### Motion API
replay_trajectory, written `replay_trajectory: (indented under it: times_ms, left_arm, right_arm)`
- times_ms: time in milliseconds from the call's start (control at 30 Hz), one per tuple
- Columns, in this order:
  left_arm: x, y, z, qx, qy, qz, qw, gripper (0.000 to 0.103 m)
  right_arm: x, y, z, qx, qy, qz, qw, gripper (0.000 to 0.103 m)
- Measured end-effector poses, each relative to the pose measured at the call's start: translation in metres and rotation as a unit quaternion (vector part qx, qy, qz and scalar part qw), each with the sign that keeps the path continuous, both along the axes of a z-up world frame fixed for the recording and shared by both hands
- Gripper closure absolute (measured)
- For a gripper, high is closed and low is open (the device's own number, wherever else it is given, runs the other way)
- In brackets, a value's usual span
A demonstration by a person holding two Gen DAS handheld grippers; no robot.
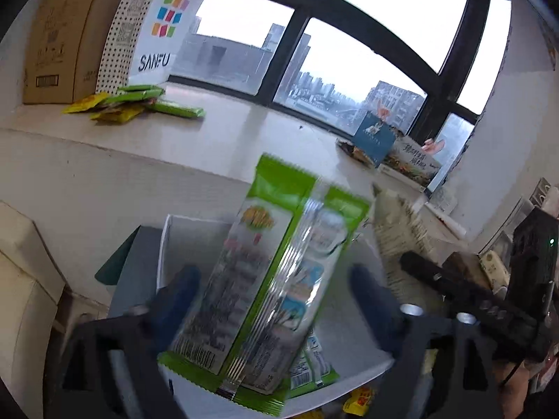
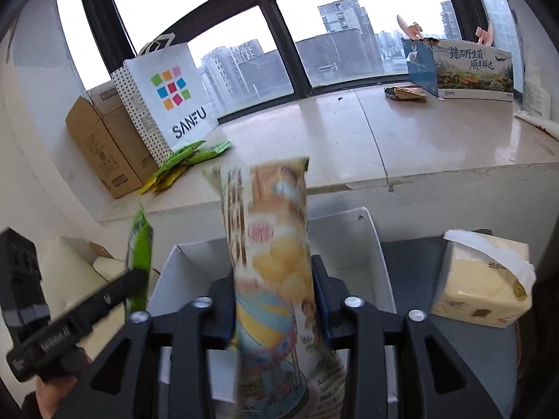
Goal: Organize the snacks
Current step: 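Place the biscuit bag in the white box with the right tool while the left places its pack, then grasp the clear yellow jelly cup with the left tool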
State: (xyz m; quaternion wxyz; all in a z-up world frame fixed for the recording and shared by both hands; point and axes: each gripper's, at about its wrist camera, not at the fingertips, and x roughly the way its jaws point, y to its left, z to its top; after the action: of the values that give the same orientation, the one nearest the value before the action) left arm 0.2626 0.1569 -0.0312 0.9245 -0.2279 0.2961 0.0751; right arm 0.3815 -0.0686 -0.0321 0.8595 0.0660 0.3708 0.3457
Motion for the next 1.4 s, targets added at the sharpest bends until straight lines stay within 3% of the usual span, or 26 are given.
replay_trajectory:
  times_ms: [33, 133, 267, 400, 567, 733, 933, 1067, 1133, 1400]
  left_arm:
    - [-0.001, 0.001, -0.002, 0.002, 0.005, 0.003, 1.0, 0.0]
    - [-0.006, -0.003, -0.002, 0.015, 0.012, 0.007, 0.9998, 0.0]
    - [-0.017, -0.008, 0.004, 0.022, 0.005, 0.0, 0.9997, 0.0]
    - [-0.04, -0.022, 0.02, 0.033, -0.007, -0.016, 0.9993, 0.0]
    - [-0.095, -0.046, 0.04, 0.055, -0.035, -0.056, 0.9963, 0.0]
    - [-0.162, -0.06, 0.039, 0.065, -0.041, -0.07, 0.9946, 0.0]
    - [-0.236, -0.074, 0.019, 0.074, -0.02, -0.054, 0.9956, 0.0]
    - [-0.266, -0.071, -0.01, 0.041, -0.006, -0.019, 0.9989, 0.0]
    - [-0.27, -0.072, -0.025, 0.027, 0.008, -0.021, 0.9994, 0.0]
    - [-0.249, -0.078, -0.053, 0.035, 0.045, -0.027, 0.998, 0.0]
  right_arm:
    - [0.001, -0.001, 0.0, 0.002, 0.0, -0.015, 1.0, 0.0]
    - [0.002, -0.004, 0.003, 0.001, -0.008, -0.042, 0.999, 0.0]
    - [-0.008, -0.013, 0.01, 0.022, -0.01, -0.046, 0.999, 0.0]
    - [-0.029, -0.021, 0.018, 0.01, -0.03, -0.039, 0.999, 0.0]
    - [-0.08, -0.057, 0.035, 0.051, -0.059, -0.008, 0.997, 0.0]
    - [-0.149, -0.087, 0.044, 0.022, -0.13, 0.01, 0.991, 0.0]
    - [-0.226, -0.121, 0.037, 0.009, -0.164, 0.02, 0.986, 0.0]
    - [-0.273, -0.141, 0.018, -0.006, -0.175, -0.028, 0.984, 0.0]
    - [-0.287, -0.148, 0.009, 0.0, -0.164, -0.039, 0.986, 0.0]
    - [-0.301, -0.157, -0.006, -0.015, -0.154, -0.042, 0.987, 0.0]
